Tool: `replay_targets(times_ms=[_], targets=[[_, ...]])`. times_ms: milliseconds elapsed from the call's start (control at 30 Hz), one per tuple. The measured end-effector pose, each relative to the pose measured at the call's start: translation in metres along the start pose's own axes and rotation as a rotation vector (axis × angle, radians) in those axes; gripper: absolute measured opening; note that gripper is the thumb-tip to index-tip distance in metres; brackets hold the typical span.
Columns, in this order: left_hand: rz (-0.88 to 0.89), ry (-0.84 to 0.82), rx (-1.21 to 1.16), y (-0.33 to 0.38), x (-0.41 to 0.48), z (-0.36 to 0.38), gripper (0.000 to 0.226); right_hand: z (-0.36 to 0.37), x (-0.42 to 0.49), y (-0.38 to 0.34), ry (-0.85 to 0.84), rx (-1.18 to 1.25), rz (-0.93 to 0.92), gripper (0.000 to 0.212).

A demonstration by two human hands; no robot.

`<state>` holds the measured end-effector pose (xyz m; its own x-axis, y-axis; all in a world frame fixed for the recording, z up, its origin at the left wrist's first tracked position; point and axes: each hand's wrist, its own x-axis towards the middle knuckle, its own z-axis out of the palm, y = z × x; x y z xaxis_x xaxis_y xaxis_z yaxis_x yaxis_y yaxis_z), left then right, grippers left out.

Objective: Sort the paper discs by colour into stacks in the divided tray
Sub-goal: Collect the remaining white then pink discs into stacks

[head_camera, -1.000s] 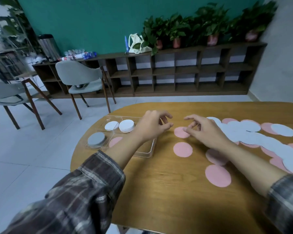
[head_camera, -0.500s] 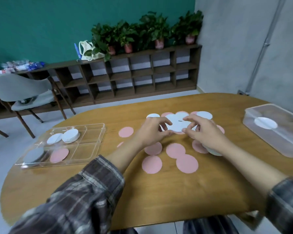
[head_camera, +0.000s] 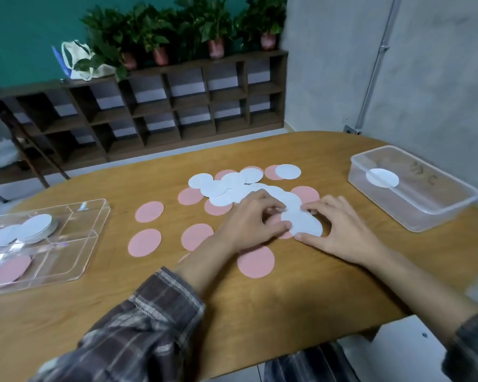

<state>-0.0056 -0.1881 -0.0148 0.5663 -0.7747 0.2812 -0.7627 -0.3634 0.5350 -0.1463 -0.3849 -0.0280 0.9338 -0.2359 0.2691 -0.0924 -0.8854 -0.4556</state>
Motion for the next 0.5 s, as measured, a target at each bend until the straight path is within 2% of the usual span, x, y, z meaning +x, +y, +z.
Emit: replay_targets(times_ms=[100,167,500], targets=[[0.000,-0.018,0.010,0.000,0.000,0.014,0.049,0.005,-0.003,0.000,0.040,-0.034,0.016,0.074],[0.001,0.007,0.025,-0.003,-0.002,0.021,0.054,0.007,-0.002,-0.001,0.052,-0.057,0.029,0.072],[0.009,0.031,-0.007,-0.011,-0.005,0.022,0.059,0.006,0.004,-0.001,-0.036,0.069,0.010,0.076]])
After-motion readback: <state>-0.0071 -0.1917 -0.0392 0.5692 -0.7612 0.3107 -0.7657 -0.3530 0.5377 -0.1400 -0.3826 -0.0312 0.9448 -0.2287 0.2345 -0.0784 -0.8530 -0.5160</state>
